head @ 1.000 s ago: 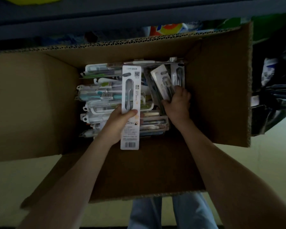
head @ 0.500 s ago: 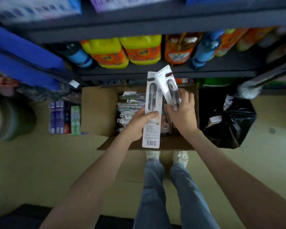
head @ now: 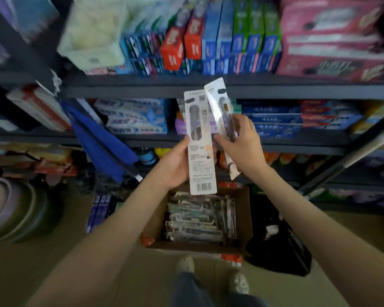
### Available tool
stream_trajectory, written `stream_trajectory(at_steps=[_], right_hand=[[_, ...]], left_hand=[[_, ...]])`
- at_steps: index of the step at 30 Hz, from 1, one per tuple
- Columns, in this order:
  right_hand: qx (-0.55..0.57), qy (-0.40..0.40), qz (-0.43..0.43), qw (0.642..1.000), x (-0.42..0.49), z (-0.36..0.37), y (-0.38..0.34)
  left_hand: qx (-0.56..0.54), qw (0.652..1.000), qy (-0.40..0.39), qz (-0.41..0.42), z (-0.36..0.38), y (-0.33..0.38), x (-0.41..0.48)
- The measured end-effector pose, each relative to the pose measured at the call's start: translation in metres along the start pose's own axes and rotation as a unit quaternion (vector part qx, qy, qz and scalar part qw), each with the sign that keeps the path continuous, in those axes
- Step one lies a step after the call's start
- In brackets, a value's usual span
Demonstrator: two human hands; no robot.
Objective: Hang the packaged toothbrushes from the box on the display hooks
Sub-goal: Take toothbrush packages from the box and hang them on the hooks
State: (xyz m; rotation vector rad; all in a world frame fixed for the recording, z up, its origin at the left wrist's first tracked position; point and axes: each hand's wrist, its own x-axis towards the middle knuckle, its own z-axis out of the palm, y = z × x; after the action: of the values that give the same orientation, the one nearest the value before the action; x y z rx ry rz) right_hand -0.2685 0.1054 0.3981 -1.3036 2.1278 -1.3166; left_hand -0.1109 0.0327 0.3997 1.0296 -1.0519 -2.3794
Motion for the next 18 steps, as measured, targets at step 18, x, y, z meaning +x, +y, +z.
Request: stream_trajectory(at_steps=[18], right_hand=[[0.002,0.147,-0.032,0.989,0.058,-0.022,-0.182]], left_hand=[[-0.074,0.978,-0.134,0.138,-0.010,0.178,-0.047]])
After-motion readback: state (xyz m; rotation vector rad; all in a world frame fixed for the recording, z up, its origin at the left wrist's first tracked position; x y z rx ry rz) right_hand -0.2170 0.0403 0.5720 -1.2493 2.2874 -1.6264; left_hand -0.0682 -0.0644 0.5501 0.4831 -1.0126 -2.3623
